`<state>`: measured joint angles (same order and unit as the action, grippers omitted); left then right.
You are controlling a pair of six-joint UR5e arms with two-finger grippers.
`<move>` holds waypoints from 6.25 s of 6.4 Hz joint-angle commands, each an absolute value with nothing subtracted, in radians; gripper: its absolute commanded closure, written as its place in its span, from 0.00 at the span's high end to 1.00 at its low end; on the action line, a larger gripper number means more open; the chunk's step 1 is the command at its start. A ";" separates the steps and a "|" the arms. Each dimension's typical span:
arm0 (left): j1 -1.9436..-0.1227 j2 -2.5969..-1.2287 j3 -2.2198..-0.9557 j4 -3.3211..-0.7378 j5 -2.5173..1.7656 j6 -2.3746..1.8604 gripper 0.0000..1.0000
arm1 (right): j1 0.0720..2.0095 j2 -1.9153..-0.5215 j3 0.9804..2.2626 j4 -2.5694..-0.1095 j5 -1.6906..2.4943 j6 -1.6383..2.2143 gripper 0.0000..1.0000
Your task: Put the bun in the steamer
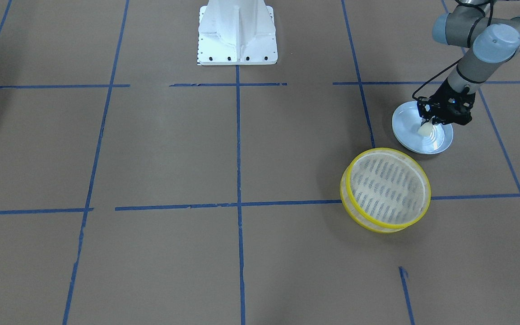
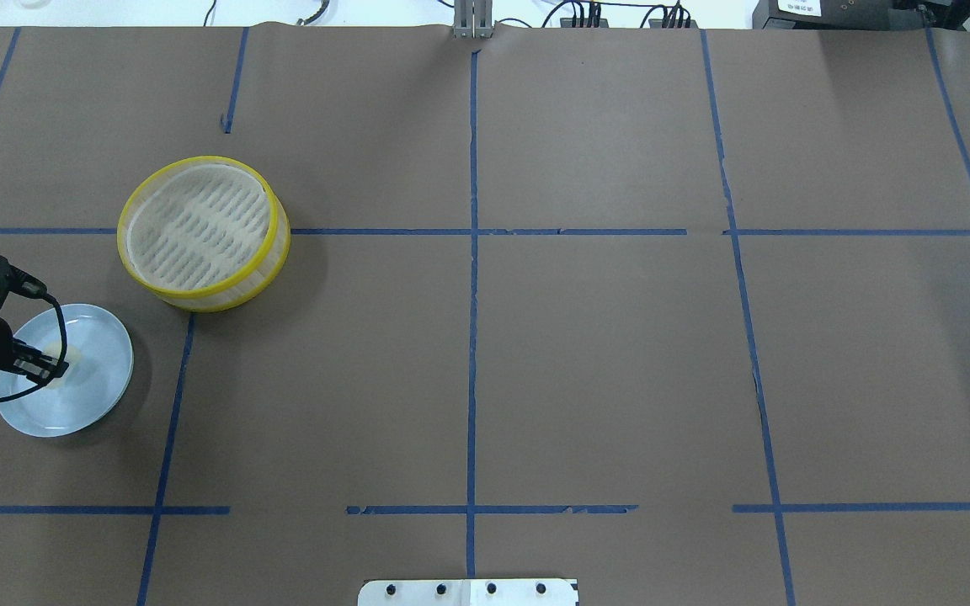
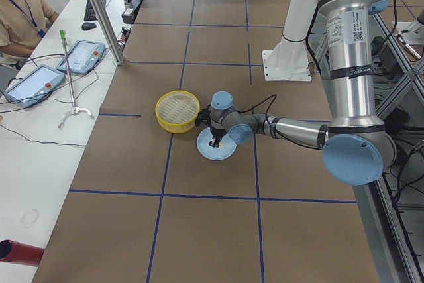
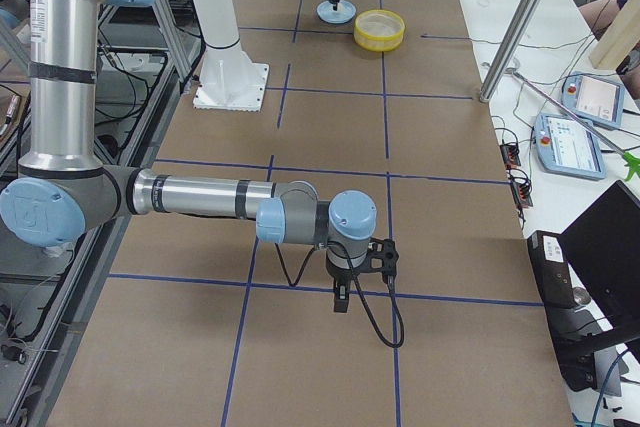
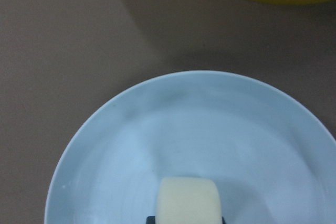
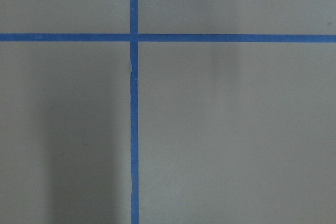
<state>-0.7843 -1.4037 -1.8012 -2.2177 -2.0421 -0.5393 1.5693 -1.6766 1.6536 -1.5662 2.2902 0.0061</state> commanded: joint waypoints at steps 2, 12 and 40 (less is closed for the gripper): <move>-0.900 -1.553 -1.829 -2.212 -2.183 -0.801 0.22 | 1.569 -1.677 1.654 -1.566 2.290 0.006 1.00; -0.891 -1.913 -1.510 -2.105 -2.063 -1.058 0.32 | 1.569 -1.677 1.654 -1.566 2.290 0.006 1.00; -1.651 -1.436 -1.671 -1.660 -2.402 0.097 1.00 | 1.569 -1.677 1.654 -1.566 2.290 0.006 1.00</move>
<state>-1.6506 -1.4390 -1.6776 -1.6517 -2.4037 0.0957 1.5693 -1.6767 1.6536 -1.5662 2.2902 0.0061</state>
